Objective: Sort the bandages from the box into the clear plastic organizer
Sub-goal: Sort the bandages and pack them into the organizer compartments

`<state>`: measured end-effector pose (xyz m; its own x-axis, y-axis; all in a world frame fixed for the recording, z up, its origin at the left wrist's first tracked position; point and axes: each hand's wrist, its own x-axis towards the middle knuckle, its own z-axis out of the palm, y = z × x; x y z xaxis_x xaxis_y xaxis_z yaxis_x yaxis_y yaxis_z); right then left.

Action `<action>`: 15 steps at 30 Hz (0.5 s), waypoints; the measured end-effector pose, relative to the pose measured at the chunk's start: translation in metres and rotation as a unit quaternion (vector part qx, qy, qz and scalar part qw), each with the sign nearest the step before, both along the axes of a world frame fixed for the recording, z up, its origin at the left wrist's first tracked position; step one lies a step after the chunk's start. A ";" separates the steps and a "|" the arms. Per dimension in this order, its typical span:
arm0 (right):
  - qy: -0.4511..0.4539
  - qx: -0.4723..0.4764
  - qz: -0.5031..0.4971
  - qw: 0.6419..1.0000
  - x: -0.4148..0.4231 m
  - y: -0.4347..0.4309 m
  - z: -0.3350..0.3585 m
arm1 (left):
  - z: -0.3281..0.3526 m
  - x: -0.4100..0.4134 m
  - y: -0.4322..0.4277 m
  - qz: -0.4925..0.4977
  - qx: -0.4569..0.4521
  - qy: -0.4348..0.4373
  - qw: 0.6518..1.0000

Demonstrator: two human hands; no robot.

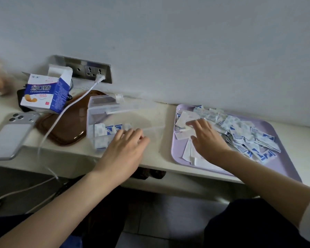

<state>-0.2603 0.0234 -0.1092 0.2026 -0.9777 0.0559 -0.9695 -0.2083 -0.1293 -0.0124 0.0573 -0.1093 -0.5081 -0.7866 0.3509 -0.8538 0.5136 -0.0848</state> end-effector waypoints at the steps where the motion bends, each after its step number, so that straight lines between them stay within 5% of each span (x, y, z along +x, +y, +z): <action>1: 0.017 0.014 -0.015 1.000 -0.012 0.002 -0.003 | -0.005 -0.006 0.003 -0.015 0.008 -0.006 1.000; 6: 0.023 0.076 -0.069 0.994 -0.047 -0.002 -0.006 | -0.019 -0.042 0.008 -0.043 0.078 -0.021 0.996; 10: 0.132 0.167 -0.127 0.969 -0.068 -0.016 -0.005 | -0.023 -0.080 -0.003 -0.032 0.134 -0.007 0.990; 15: 0.081 0.223 -0.180 0.955 -0.111 -0.022 -0.002 | -0.025 -0.134 -0.020 -0.051 0.181 0.009 0.982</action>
<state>-0.3710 0.0013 -0.1114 -0.1802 -0.9046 -0.3864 -0.9827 0.1829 0.0300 -0.1467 0.0374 -0.1340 -0.5863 -0.8073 0.0676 -0.7965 0.5896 0.1341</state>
